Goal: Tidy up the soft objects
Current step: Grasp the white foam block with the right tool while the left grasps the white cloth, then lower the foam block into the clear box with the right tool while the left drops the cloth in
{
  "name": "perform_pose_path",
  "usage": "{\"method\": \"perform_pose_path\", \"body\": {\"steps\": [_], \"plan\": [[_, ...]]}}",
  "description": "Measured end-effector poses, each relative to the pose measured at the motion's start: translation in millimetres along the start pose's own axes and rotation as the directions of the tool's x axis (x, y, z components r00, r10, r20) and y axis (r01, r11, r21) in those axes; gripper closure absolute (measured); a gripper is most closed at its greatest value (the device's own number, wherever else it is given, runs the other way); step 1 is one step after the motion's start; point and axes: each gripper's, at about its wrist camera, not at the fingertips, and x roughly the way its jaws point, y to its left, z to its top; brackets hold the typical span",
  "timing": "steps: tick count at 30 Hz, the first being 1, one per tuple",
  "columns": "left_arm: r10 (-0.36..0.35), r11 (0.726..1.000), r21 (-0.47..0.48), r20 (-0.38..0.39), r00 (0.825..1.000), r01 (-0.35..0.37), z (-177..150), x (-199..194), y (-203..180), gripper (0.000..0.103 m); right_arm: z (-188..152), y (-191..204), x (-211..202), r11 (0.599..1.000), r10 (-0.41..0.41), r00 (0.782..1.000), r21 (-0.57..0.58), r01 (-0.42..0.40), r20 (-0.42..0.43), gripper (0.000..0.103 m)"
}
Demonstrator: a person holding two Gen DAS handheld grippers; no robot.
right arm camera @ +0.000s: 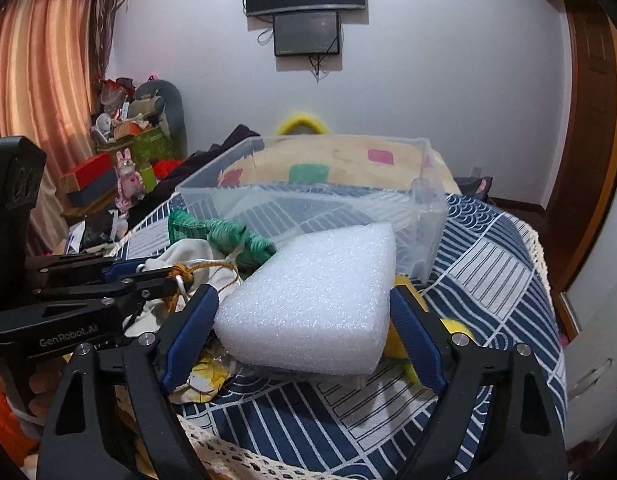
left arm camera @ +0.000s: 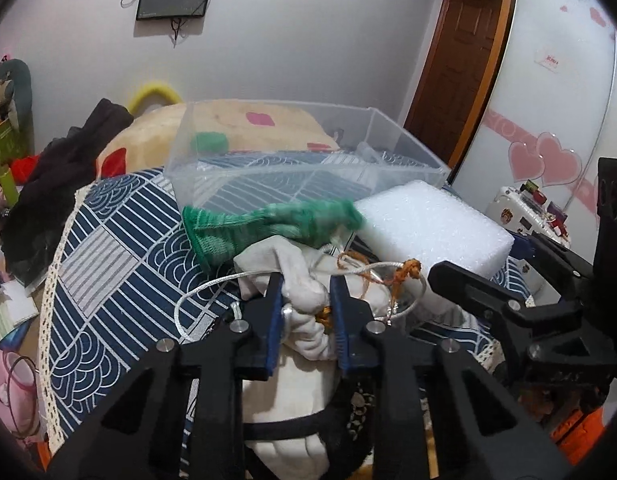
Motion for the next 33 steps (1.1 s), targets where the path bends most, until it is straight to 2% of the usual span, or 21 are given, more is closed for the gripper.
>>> {"method": "perform_pose_path", "body": {"steps": [8,18,24,28,33], "plan": [[0.005,1.0,0.022,0.101,0.995,-0.008,8.1,-41.2,-9.9,0.087,7.3,2.8,-23.4,1.0,-0.02,0.998,-0.016,0.022,0.067,0.018],[0.042,0.998,0.037,0.225,0.973,-0.051,37.2,-76.6,-15.5,0.087,30.4,-2.0,-47.5,0.999,-0.049,0.983,0.004,0.049,0.177,0.018],[0.067,0.997,0.005,0.271,0.96,-0.071,68.3,-77.6,-3.6,0.087,49.3,-0.9,-50.7,0.997,-0.073,0.967,-0.01,0.078,0.246,0.018],[0.104,0.995,-0.024,0.31,0.945,-0.102,91.9,-74.5,6.7,0.087,58.6,-2.3,-42.6,0.996,-0.085,0.961,-0.005,0.09,0.262,0.018],[0.125,0.992,-0.031,0.31,0.943,-0.121,113.6,-58.5,17.9,0.087,67.1,-6.9,-28.1,0.996,-0.088,0.96,0.0,0.091,0.264,0.018]]}}
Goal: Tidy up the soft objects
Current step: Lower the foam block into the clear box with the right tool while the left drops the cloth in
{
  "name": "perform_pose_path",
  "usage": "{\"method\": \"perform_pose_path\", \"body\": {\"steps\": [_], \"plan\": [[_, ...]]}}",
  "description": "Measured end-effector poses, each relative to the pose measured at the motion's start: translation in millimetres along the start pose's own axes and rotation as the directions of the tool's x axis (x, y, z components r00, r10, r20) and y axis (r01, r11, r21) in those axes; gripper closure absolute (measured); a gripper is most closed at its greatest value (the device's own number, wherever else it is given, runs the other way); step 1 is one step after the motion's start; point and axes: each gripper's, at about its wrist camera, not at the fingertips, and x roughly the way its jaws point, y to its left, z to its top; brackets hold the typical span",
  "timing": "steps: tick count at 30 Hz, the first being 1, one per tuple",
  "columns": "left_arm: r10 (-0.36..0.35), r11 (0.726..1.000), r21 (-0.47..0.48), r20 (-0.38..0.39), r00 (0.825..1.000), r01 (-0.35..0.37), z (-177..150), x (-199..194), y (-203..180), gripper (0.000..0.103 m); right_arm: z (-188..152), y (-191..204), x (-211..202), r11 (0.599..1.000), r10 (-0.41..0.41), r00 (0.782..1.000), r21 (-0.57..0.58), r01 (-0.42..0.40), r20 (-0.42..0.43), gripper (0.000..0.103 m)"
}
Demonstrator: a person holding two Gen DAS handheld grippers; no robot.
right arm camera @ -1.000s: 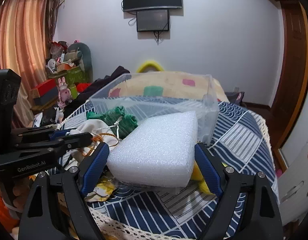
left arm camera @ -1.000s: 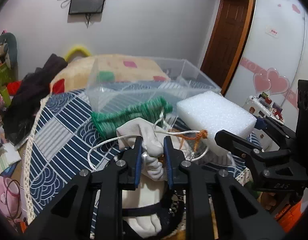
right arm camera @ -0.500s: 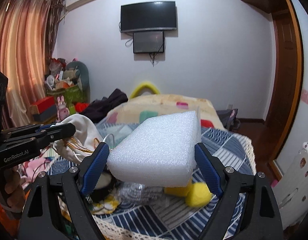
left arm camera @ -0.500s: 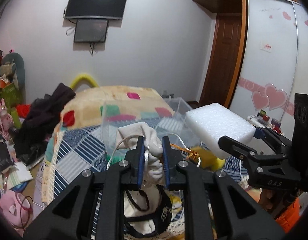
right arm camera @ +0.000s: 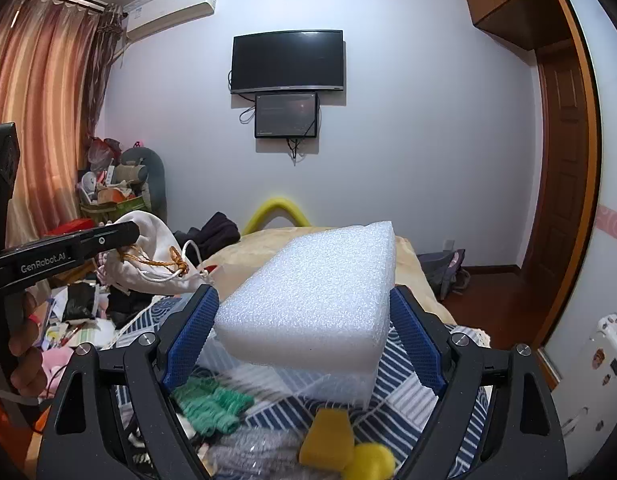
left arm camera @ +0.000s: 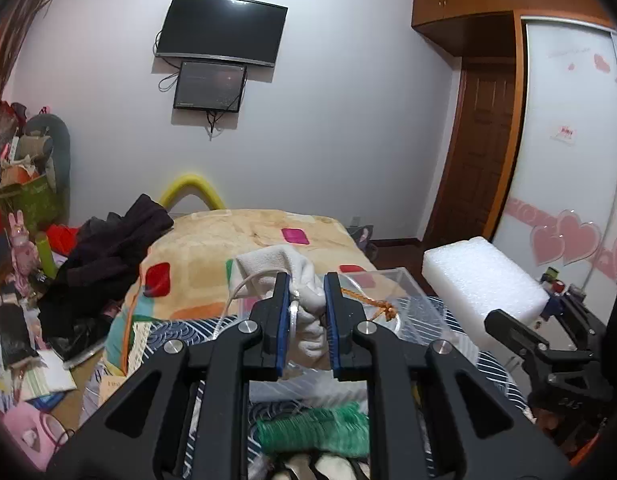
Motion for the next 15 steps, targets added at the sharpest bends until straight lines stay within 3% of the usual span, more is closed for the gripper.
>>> {"method": "perform_pose_path", "body": {"steps": [6,15], "plan": [[0.015,1.0,0.019,-0.049,0.999,-0.015,-3.9,35.6,-1.2,0.087,-1.8,-3.7,27.4,1.0,0.01,0.999,-0.005,-0.011,-0.03,0.018],[0.022,0.999,0.028,-0.19,0.982,-0.017,-26.7,102.3,-0.9,0.087,-22.5,-12.5,74.9,0.996,0.082,0.978,0.036,-0.077,-0.192,0.018]]}}
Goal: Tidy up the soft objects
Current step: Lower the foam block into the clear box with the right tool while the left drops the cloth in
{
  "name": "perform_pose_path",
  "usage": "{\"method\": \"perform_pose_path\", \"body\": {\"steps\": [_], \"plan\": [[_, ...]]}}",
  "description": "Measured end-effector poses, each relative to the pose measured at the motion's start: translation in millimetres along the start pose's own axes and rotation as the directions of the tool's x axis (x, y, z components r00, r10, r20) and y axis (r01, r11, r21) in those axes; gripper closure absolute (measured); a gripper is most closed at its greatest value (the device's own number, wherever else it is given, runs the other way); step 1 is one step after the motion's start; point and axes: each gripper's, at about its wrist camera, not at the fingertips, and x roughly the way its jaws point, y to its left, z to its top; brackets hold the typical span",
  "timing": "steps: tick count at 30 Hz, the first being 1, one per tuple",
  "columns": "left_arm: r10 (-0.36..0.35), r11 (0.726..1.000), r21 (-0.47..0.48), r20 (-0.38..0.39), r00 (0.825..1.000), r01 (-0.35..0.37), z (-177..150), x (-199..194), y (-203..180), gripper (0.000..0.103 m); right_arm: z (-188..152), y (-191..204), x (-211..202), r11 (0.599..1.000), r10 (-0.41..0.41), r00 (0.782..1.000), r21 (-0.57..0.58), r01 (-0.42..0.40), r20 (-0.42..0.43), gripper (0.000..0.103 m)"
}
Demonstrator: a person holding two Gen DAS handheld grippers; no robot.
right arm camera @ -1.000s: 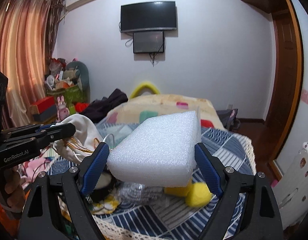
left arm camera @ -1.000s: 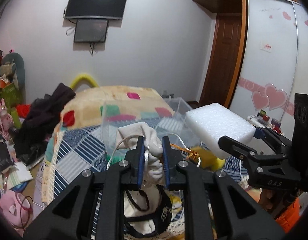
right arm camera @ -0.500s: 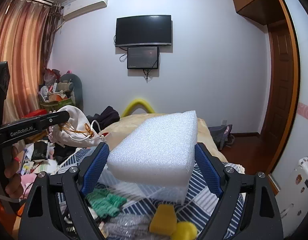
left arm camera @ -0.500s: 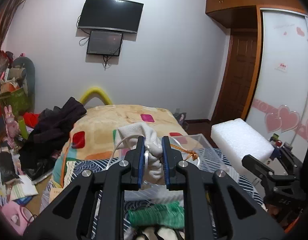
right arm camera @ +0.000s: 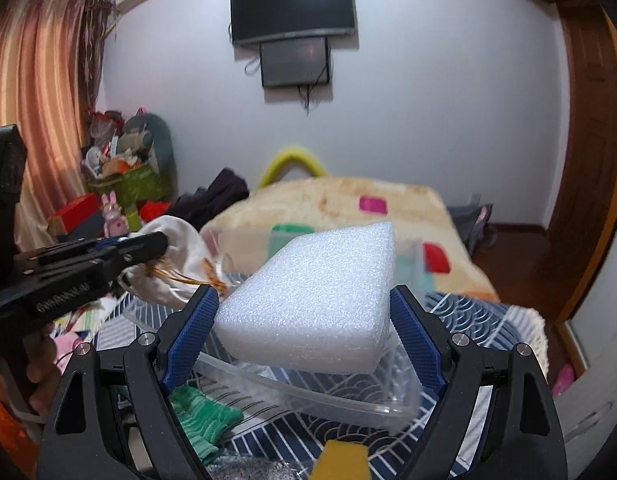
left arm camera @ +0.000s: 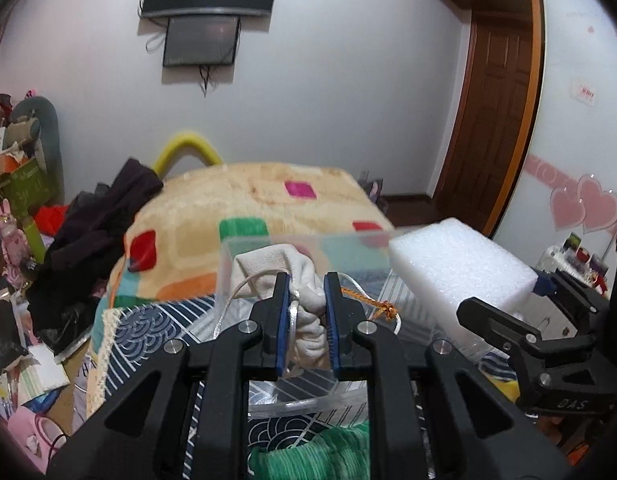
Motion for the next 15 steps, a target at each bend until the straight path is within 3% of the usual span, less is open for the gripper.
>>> {"method": "perform_pose_path", "body": {"steps": [7,15], "plan": [[-0.008,1.0,-0.015,-0.108,0.994,0.006,-8.3,37.7,1.8,0.087,-9.1,-0.4,22.9,0.999,-0.026,0.994,-0.036,0.022,-0.109,0.017],[-0.013,0.999,-0.04,-0.181,0.983,0.006,-17.0,48.8,5.4,0.086,-7.2,-9.4,26.4,0.999,-0.04,0.983,-0.026,0.036,-0.18,0.016]]}}
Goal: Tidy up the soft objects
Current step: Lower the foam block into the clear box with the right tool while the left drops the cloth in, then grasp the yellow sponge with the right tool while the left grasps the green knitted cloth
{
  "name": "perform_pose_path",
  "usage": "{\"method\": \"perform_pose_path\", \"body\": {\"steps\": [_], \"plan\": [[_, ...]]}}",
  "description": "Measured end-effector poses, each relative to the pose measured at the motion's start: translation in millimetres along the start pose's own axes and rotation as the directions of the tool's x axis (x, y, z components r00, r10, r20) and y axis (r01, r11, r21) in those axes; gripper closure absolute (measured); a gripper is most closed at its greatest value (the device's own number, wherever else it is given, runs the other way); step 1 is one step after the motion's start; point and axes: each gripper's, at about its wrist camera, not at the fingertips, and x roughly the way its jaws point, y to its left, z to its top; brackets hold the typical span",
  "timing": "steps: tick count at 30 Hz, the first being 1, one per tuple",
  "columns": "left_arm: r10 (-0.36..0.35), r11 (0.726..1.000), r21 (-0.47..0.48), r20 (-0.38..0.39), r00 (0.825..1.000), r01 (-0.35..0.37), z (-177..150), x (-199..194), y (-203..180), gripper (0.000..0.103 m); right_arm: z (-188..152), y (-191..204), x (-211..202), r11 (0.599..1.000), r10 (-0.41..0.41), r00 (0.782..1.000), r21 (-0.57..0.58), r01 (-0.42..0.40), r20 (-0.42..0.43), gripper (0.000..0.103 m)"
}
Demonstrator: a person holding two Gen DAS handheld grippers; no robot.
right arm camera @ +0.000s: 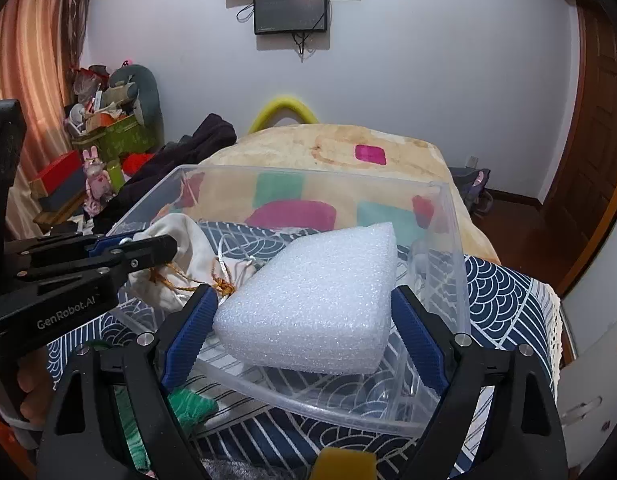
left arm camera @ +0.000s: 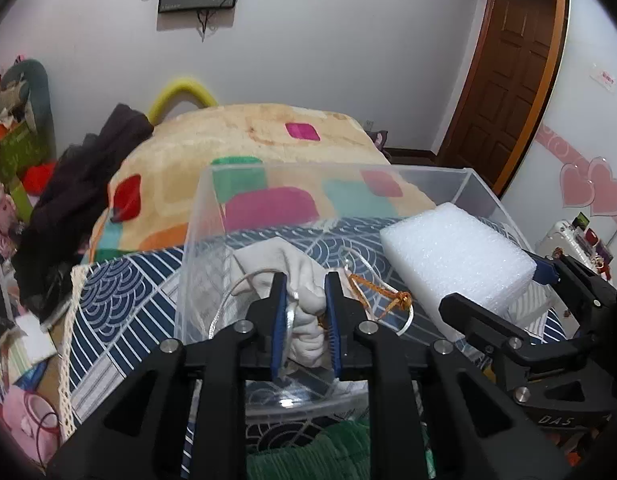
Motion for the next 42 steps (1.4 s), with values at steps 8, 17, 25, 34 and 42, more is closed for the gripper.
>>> {"method": "perform_pose_path", "body": {"steps": [8,17,25,34,42], "plan": [[-0.012,1.0,-0.01,-0.011,1.0,0.012,-3.8,-14.8,1.8,0.077,6.2,-6.6,-6.9,0.999,0.027,1.0,0.024,-0.026,-0.009,0.014],[-0.003,1.0,0.006,0.072,0.997,0.002,-3.2,-60.2,-1.8,0.041,11.6,-6.3,-36.9,0.999,0.022,0.998,0.026,-0.024,0.063,0.01],[-0.017,0.998,0.055,0.168,0.986,0.008,-14.2,-106.8,-9.9,0.019,7.2,-7.8,-74.9,1.0,-0.011,0.987,0.026,0.007,0.161,0.006],[0.006,0.996,0.092,0.119,0.993,-0.017,-49.5,-95.7,-18.1,0.009,-22.3,-11.0,-77.2,0.997,-0.069,0.989,0.047,0.063,0.132,0.002],[-0.042,0.999,0.032,-0.03,0.999,0.042,-79.0,-54.0,-12.9,0.009,-56.3,-9.6,-48.4,0.997,-0.054,0.999,0.05,0.054,0.007,0.002]]}}
